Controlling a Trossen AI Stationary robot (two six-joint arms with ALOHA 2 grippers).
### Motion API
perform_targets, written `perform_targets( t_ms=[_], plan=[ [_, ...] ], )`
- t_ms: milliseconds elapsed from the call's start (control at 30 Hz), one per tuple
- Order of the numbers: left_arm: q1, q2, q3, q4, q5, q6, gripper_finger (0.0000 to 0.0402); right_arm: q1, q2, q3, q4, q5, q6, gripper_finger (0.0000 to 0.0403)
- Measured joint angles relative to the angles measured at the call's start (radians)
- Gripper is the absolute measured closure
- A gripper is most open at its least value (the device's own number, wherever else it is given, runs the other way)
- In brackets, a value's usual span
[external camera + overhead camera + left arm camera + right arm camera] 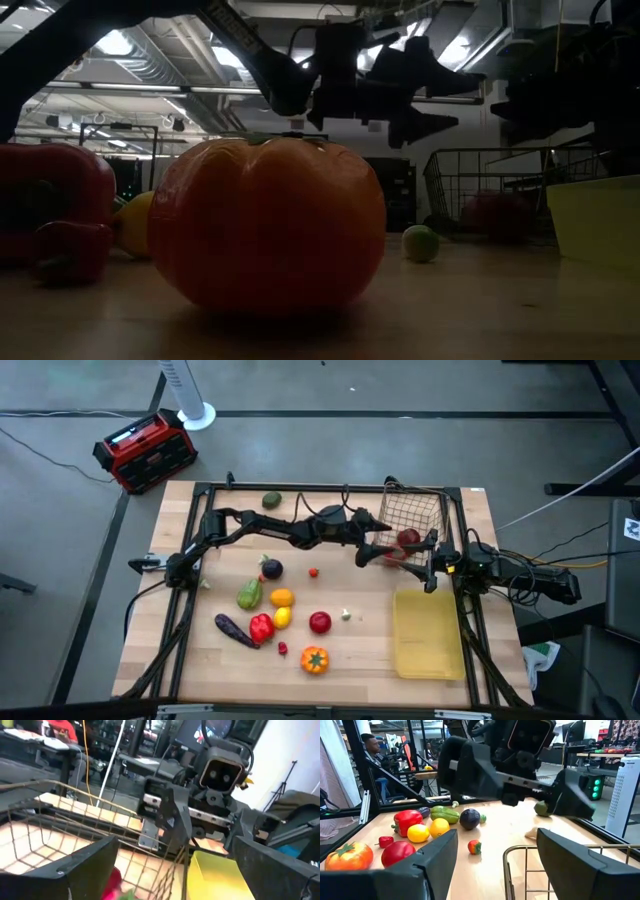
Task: Sort produce into baskets
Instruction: Put the top orange tomato into the wired basket
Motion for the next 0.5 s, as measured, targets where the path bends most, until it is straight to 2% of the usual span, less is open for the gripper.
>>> perform_targets(
  t_ms=[233,400,500],
  plan=[
    [0.021,-0.015,0.0,0.019,0.026,-0.042,0.0013,0.0,0.0,0.0,0.0,0.0,0.0,0.0134],
    [0.06,-0.079,0.0,-0.048,0.141,-0.114,0.0013,0.0,0.0,0.0,0.0,0.0,0.0,0.0134],
    [0.086,-0.123,0.0,-0.119,0.243,-0.13,0.0013,0.0,0.0,0.0,0.0,0.0,0.0,0.0134]
  ],
)
